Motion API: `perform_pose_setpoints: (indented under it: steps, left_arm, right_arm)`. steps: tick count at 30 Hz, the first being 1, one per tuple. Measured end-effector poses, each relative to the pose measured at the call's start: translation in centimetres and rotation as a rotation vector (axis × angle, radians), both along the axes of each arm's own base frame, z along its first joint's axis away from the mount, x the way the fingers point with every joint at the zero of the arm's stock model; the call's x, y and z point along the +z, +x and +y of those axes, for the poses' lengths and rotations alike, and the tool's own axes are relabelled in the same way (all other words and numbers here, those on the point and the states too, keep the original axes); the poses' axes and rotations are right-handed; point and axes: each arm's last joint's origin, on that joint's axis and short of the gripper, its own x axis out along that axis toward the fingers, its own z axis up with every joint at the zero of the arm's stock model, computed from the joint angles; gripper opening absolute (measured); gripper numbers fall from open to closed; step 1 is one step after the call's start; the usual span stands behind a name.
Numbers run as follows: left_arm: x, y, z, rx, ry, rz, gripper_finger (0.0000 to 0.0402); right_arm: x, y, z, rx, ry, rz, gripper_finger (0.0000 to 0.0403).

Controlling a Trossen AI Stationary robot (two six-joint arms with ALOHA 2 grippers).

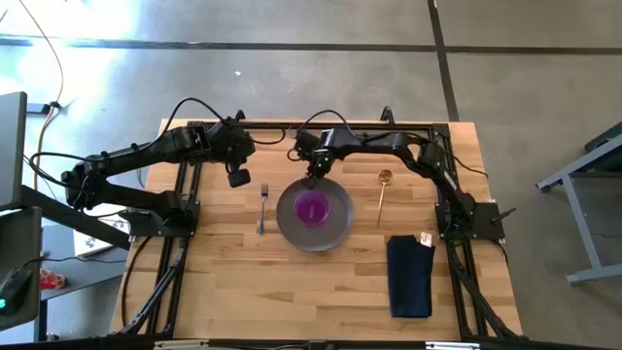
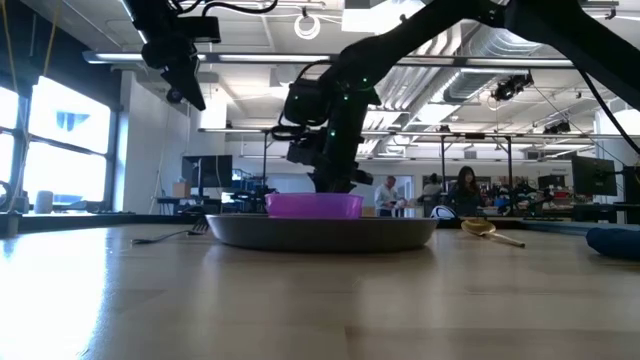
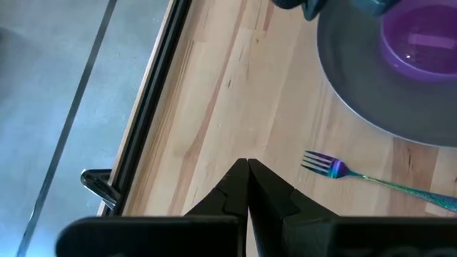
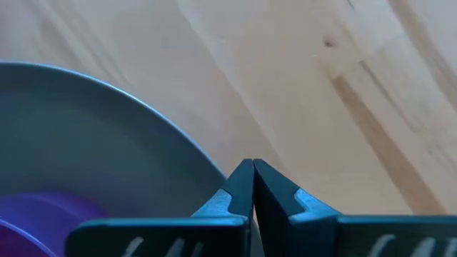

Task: Set table place
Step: Adjust the gray plate, then put the spoon into the purple bowl

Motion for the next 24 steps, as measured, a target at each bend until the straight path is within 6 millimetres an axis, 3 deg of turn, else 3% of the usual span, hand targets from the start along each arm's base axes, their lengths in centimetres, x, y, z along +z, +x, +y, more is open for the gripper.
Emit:
perform_pose_setpoints:
  steps: [7,11,16,24]
  left_arm:
    - [0.0,0.0,0.0,0.0,-0.001,0.0,0.0]
    - [0.0,0.0,0.0,0.0,-0.001,0.0,0.0]
    - [0.0,0.0,0.0,-0.006,-0.008,-0.004,0.0]
    - [0.0,0.0,0.0,-0.022,-0.004,0.003,0.0001]
  right_arm:
    - [1.0,-0.5,0.0,0.0,0.001,0.028,0.0]
    - [4.3,-1.8,0.2,-0.011,-0.068,0.036,0.0]
    - [9.5,-5.0,1.3,-0.086,-0.132,0.091,0.0]
    - [17.1,-11.7,5.5,-0.308,-0.24,0.118,0.0]
